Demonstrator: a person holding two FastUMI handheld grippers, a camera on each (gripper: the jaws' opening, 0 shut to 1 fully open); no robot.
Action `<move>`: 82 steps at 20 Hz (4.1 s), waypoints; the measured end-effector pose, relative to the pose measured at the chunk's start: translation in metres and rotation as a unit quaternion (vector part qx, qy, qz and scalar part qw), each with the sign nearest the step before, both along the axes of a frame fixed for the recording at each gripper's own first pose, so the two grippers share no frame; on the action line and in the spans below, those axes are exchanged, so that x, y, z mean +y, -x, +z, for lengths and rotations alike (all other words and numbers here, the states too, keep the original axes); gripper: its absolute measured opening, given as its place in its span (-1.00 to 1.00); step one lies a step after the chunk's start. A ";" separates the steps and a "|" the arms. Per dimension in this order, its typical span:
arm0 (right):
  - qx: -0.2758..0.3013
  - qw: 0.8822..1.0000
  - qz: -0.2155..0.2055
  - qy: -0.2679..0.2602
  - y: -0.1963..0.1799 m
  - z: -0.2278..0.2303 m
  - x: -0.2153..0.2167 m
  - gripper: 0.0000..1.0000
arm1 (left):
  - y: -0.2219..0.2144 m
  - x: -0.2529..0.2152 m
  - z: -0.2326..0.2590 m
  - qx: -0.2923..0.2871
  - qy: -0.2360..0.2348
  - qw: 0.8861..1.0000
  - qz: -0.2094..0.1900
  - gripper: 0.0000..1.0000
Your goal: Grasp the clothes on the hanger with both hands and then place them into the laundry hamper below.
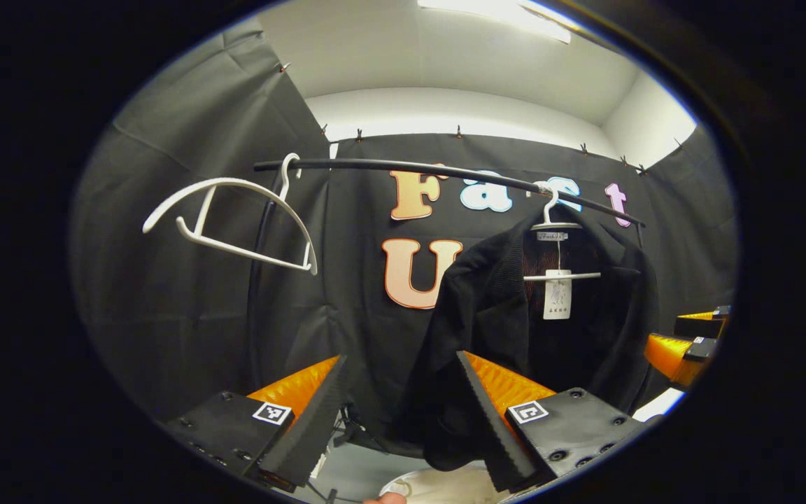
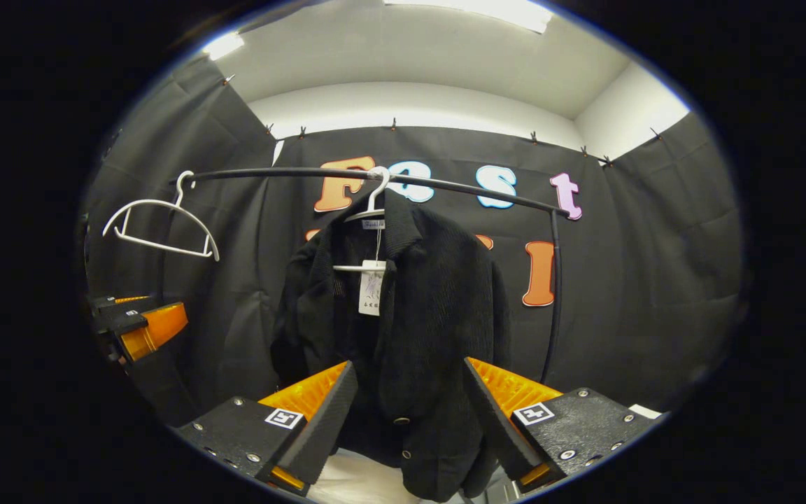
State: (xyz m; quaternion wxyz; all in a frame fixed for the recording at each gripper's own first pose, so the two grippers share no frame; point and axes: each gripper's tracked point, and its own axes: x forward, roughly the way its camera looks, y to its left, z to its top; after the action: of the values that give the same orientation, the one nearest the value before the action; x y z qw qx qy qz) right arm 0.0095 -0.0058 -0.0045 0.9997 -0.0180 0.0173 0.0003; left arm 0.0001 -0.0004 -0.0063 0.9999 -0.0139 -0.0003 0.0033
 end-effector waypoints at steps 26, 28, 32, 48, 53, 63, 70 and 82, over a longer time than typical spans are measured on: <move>0.028 0.990 -0.114 0.079 -0.134 -0.048 -0.057 0.04 | 0.027 0.067 0.001 0.010 -0.042 0.996 0.072 0.94; 0.029 0.991 -0.109 0.072 -0.129 -0.045 -0.062 -0.37 | 0.023 0.057 -0.002 0.008 -0.035 0.998 0.058 0.87; 0.016 0.994 -0.083 0.067 -0.116 -0.029 -0.062 -0.84 | 0.002 0.020 0.000 -0.003 -0.016 1.000 0.017 0.93; -0.037 0.998 0.024 0.045 -0.071 0.028 -0.026 -0.93 | -0.153 -0.181 -0.051 -0.019 -0.018 0.996 -0.087 0.93; -0.031 0.999 0.031 0.025 -0.078 0.026 -0.031 -0.93 | -0.178 -0.151 -0.059 -0.041 -0.055 0.998 -0.006 0.93; -0.050 0.995 -0.081 0.015 -0.064 0.044 -0.051 -0.81 | -0.197 -0.073 -0.072 -0.017 -0.057 0.996 -0.066 -0.38; -0.084 0.986 -0.146 0.006 -0.038 0.077 -0.068 -0.92 | -0.191 -0.049 -0.037 -0.027 -0.017 0.993 -0.114 -0.79; -0.119 0.976 -0.177 0.031 -0.065 0.197 -0.142 -0.96 | -0.218 -0.018 0.053 -0.095 -0.039 0.991 -0.083 -0.85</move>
State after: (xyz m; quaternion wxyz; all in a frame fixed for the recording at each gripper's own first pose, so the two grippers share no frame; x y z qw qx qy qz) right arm 0.0746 -0.1479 0.1923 0.9777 -0.0457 -0.0990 -0.1796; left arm 0.2183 -0.0187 0.0466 0.9919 0.0245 -0.0943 -0.0815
